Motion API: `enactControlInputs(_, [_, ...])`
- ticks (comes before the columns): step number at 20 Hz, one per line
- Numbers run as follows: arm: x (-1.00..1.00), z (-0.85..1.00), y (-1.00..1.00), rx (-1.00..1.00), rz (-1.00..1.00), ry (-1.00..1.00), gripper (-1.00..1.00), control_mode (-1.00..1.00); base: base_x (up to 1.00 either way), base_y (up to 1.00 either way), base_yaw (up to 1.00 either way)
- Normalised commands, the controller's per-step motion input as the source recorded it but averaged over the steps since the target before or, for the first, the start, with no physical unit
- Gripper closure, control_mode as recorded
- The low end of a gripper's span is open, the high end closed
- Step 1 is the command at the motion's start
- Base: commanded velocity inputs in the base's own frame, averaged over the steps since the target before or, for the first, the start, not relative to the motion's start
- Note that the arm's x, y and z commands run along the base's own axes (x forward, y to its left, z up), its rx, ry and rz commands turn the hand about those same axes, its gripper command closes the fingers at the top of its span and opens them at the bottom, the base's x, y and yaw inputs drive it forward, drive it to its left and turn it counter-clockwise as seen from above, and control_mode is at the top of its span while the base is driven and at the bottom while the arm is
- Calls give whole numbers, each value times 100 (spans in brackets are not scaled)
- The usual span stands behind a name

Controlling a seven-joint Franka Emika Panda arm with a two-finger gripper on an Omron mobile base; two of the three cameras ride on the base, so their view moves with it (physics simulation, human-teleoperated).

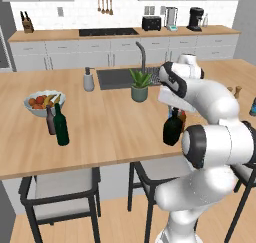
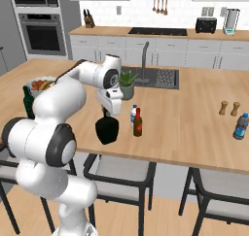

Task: Move the plastic bottles in the middle to the plastics group, and the glass bottles in the middle to the glass group.

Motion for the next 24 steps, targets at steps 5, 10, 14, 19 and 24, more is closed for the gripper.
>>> enactControlInputs(5, [-15, 22, 98, 0, 0, -3, 100, -100, 0, 0, 0])
enactControlInputs(10, [0, 16, 100, 0, 0, -3, 100, -100, 0, 0, 0])
enactControlInputs(14, [3, 12, 100, 2, 0, 0, 100, -100, 0, 0, 0])
enactControlInputs(19, [3, 0, 96, 5, 0, 0, 100, -100, 0, 0, 0])
enactControlInputs(24, [8, -2, 86, 4, 0, 0, 100, -100, 0, 0, 0])
